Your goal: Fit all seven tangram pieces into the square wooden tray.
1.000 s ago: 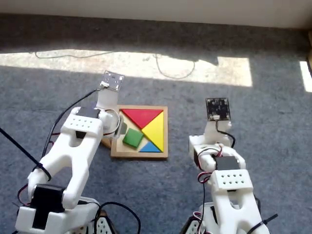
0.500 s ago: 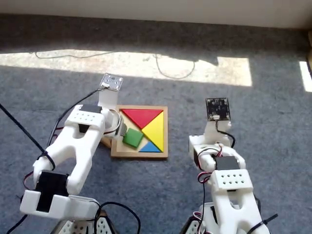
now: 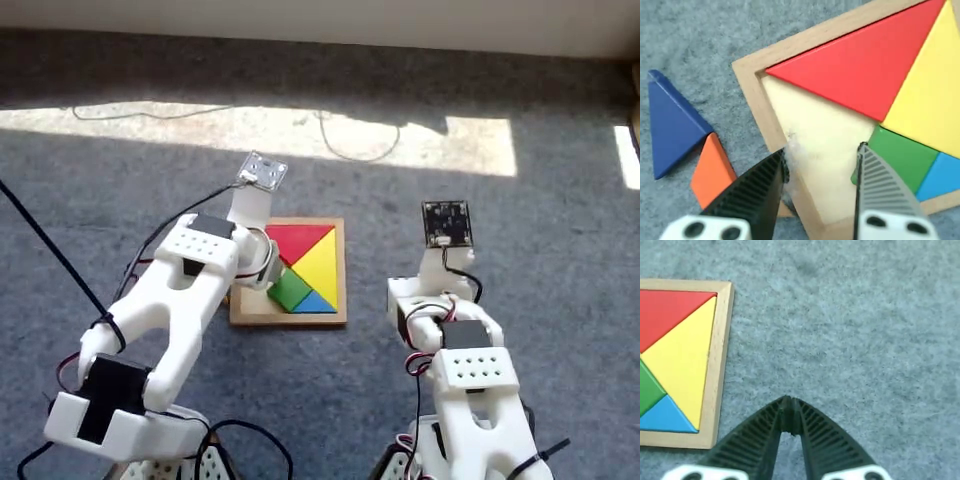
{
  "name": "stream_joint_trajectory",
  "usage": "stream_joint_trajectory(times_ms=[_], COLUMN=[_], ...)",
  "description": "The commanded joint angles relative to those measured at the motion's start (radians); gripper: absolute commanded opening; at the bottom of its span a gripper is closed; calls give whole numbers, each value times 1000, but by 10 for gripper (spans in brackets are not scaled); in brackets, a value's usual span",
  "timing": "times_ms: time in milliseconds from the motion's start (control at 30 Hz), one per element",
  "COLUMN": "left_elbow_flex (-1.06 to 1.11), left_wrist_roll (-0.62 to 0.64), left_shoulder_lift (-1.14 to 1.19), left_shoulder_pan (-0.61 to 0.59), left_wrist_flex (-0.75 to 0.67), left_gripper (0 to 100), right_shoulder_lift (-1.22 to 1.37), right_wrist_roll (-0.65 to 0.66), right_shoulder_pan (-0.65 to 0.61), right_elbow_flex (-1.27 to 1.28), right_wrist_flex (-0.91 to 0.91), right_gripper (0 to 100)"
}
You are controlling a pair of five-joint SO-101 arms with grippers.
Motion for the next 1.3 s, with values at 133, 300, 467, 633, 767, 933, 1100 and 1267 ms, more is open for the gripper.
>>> stream_joint_trajectory(times_ms=[133,300,467,633,767,933,1100,1267], left_elbow_flex=[-45,-38,-44,-45,-31,30,122,193], left_wrist_roll=[-5,-5,-6,-12,-107,-184,-207,-374], left_shoulder_lift=[-56,-154,-363,-461,-461,-461,-461,-461], left_shoulder_pan=[38,-1,-85,-209,-292,-346,-331,-254], left_wrist_flex=[15,41,152,216,232,226,221,172], left_gripper=[224,224,225,225,226,226,226,226], right_shoulder_lift=[-16,-16,-16,-16,-16,-16,-16,-16], right_wrist_roll=[0,0,0,0,0,0,0,0], right_shoulder_pan=[5,5,5,5,5,5,5,5], right_elbow_flex=[-5,-4,-4,-4,-4,-2,-2,-2], right_wrist_flex=[-21,-21,-21,-21,-21,-21,-21,-21], right_gripper=[10,10,10,10,10,10,10,10])
